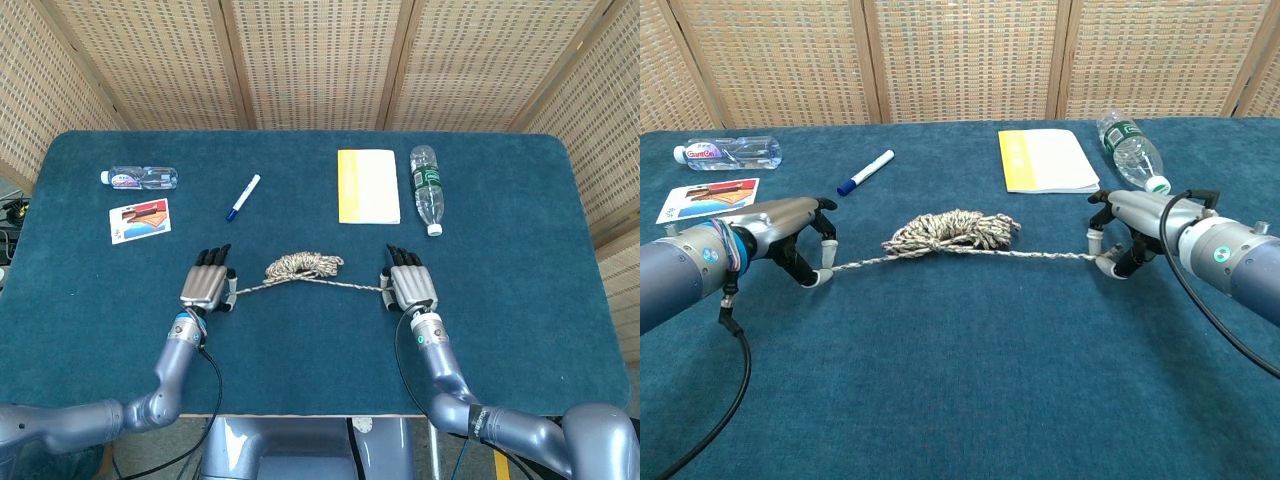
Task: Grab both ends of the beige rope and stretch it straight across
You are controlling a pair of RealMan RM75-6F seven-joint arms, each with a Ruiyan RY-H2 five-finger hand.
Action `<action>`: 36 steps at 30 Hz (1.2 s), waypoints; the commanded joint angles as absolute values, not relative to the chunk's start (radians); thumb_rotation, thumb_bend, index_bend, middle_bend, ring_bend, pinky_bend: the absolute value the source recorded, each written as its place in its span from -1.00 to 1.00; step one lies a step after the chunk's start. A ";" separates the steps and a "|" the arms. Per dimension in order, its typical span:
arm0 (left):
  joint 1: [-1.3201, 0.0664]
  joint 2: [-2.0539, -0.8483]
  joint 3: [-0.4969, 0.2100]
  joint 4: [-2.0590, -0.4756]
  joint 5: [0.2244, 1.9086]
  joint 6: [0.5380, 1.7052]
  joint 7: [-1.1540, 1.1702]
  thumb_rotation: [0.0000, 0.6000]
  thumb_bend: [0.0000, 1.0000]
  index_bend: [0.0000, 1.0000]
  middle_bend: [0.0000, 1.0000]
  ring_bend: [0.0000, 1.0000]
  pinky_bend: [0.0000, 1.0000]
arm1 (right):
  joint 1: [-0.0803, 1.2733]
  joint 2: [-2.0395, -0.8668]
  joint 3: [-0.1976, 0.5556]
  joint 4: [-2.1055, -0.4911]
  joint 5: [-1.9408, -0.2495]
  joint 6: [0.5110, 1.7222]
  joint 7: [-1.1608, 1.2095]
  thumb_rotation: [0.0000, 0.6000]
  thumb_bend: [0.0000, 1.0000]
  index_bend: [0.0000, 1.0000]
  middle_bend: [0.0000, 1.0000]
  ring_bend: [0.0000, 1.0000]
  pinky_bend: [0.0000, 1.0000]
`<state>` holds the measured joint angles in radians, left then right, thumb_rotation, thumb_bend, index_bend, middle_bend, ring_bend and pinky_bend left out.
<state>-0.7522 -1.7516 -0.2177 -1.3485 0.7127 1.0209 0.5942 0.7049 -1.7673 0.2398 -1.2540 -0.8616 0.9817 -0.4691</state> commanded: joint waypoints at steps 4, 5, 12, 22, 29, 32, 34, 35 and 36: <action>-0.749 -1.735 -0.212 -1.337 0.727 1.030 0.596 1.00 0.21 0.46 -1.00 -1.00 -1.00 | 0.705 -1.765 0.241 -1.250 -0.861 0.981 -0.468 1.00 -0.06 0.29 -1.00 -1.00 -0.82; -0.748 -1.730 -0.211 -1.336 0.731 1.031 0.595 1.00 0.21 0.47 -1.00 -1.00 -1.00 | 0.705 -1.765 0.241 -1.249 -0.861 0.980 -0.468 1.00 -0.06 0.29 -1.00 -1.00 -0.82; -0.734 -1.658 -0.209 -1.335 0.778 1.040 0.573 1.00 0.21 0.50 -1.00 -1.00 -1.00 | 0.706 -1.754 0.249 -1.236 -0.872 0.989 -0.460 1.00 -0.06 0.30 -1.00 -1.00 -0.82; -0.698 -1.513 -0.224 -1.343 0.822 1.026 0.492 1.00 0.23 0.52 -1.00 -1.00 -1.00 | 0.696 -1.697 0.264 -1.251 -0.869 1.013 -0.475 1.00 -0.06 0.30 -1.00 -1.00 -0.80; -0.670 -1.461 -0.215 -1.328 0.835 1.016 0.447 1.00 0.23 0.53 -1.00 -1.00 -1.00 | 0.676 -1.641 0.251 -1.278 -0.878 1.035 -0.493 1.00 -0.06 0.30 -1.00 -1.00 -0.81; -0.659 -1.446 -0.214 -1.321 0.841 1.009 0.422 1.00 0.23 0.53 -1.00 -1.00 -1.00 | 0.663 -1.617 0.244 -1.292 -0.883 1.043 -0.493 1.00 -0.06 0.30 -1.00 -1.00 -0.81; -0.654 -1.440 -0.212 -1.317 0.846 1.006 0.412 1.00 0.23 0.53 -1.00 -1.00 -1.00 | 0.656 -1.603 0.239 -1.299 -0.886 1.048 -0.494 1.00 -0.06 0.30 -1.00 -1.00 -0.80; -0.652 -1.438 -0.210 -1.314 0.847 1.002 0.406 1.00 0.23 0.53 -1.00 -1.00 -1.00 | 0.652 -1.596 0.237 -1.303 -0.887 1.050 -0.494 1.00 -0.06 0.30 -1.00 -1.00 -0.80; -0.649 -1.435 -0.209 -1.312 0.849 1.000 0.401 1.00 0.23 0.53 -1.00 -1.00 -1.00 | 0.648 -1.589 0.235 -1.306 -0.889 1.052 -0.492 1.00 -0.06 0.30 -1.00 -1.00 -0.80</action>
